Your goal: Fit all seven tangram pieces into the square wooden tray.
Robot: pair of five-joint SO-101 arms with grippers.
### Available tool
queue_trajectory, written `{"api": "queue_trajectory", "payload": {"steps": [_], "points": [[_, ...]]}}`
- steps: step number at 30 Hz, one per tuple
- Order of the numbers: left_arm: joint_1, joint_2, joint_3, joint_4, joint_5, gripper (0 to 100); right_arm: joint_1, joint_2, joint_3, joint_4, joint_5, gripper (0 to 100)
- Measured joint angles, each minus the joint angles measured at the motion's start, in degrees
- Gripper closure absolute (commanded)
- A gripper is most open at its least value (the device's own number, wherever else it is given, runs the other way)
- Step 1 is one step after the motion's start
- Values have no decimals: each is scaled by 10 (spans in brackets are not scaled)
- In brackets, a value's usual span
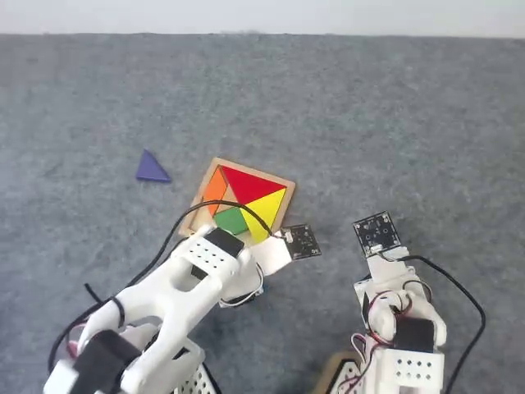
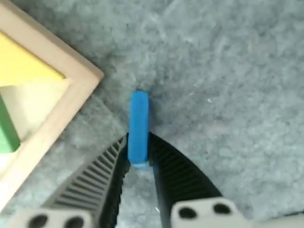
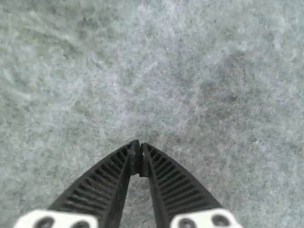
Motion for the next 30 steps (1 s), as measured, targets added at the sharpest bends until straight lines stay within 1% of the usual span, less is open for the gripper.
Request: {"api": "queue_trajectory", "payload": {"steps": [5, 11, 14, 16, 18, 22, 25, 27, 30], "points": [[0, 0, -54, 82, 0, 973, 0, 0, 0, 0, 0, 991], [-4, 0, -155, 210, 0, 974, 0, 0, 0, 0, 0, 991], [-36, 0, -220, 253, -1, 974, 0, 0, 0, 0, 0, 991], [-74, 0, -263, 272, -18, 974, 0, 0, 0, 0, 0, 991], [-112, 0, -294, 278, -39, 974, 0, 0, 0, 0, 0, 991], [-164, 0, -311, 275, -44, 974, 0, 0, 0, 0, 0, 991], [-168, 3, -306, 235, -32, 974, 0, 0, 0, 0, 0, 991], [-164, 3, -282, 200, -36, 974, 0, 0, 0, 0, 0, 991], [-141, 3, -235, 150, -102, 974, 0, 0, 0, 0, 0, 991]]}}
